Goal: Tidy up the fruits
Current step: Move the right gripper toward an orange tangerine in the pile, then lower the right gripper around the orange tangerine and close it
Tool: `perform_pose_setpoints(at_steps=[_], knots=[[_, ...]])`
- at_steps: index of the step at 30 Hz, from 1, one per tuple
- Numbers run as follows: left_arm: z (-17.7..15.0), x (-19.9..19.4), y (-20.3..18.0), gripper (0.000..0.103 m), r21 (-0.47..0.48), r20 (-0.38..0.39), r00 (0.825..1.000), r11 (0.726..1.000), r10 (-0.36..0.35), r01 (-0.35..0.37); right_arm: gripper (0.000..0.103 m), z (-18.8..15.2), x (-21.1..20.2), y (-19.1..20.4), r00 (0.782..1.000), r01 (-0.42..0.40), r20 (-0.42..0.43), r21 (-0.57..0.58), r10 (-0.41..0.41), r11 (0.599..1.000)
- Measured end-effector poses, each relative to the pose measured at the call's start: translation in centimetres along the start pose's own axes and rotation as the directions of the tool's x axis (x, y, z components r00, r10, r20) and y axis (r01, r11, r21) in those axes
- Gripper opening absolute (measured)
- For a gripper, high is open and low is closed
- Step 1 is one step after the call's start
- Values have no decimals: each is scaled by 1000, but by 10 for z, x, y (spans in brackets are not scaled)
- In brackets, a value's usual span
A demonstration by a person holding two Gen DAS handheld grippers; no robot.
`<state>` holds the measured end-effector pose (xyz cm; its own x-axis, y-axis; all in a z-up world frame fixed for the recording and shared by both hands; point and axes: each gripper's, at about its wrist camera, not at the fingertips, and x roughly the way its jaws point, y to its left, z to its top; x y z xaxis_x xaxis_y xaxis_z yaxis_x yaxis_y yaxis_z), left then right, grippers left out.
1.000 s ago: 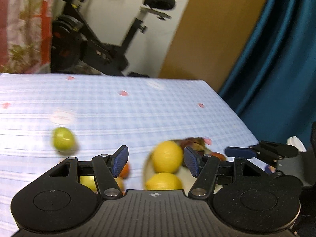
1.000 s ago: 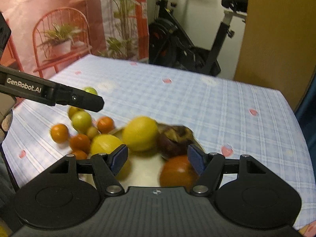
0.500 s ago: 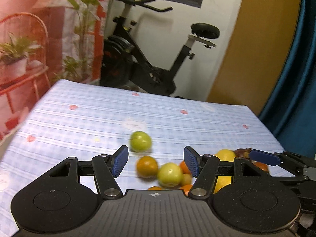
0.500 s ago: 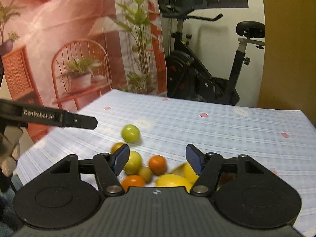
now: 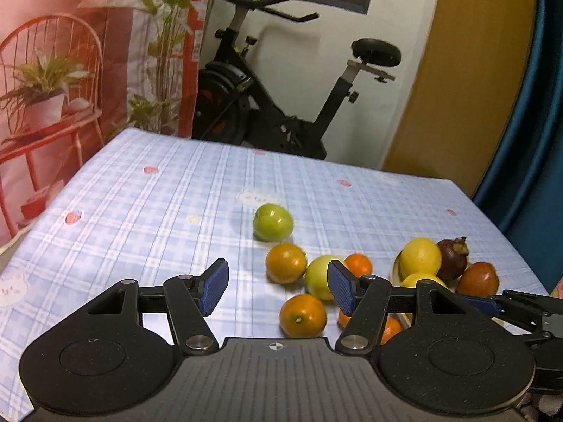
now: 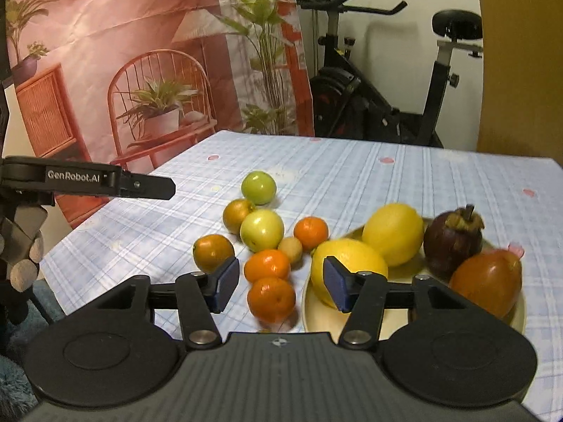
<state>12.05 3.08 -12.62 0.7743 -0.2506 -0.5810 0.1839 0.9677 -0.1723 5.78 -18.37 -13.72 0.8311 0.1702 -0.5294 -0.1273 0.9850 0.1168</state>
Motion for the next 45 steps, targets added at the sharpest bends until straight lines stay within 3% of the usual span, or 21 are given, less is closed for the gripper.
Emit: perform_pose_setpoints(at_steps=[9,22,26,36,45], knots=[[-10,5,4,64,0,-35,999,1000,20,-20,55,-12,6,9,999,-32,-14,-68,31,997],[-19,11,-9,63,40,-59,997,998,-53,55,49,-18,20,20,997,-54,-54,-146,47,988],[-20,13,-7,57,24,-67,996,998,-51,52,49,-18,26,23,997,-42,-65,-178,31,983],[-22,16,-8,57,20,-85,995,998,-52,54,44,-19,46,27,995,1,-93,-241,-24,970],[-23,16,-10,57,25,-93,994,998,-63,65,44,-21,37,31,997,-68,-63,-229,55,971]])
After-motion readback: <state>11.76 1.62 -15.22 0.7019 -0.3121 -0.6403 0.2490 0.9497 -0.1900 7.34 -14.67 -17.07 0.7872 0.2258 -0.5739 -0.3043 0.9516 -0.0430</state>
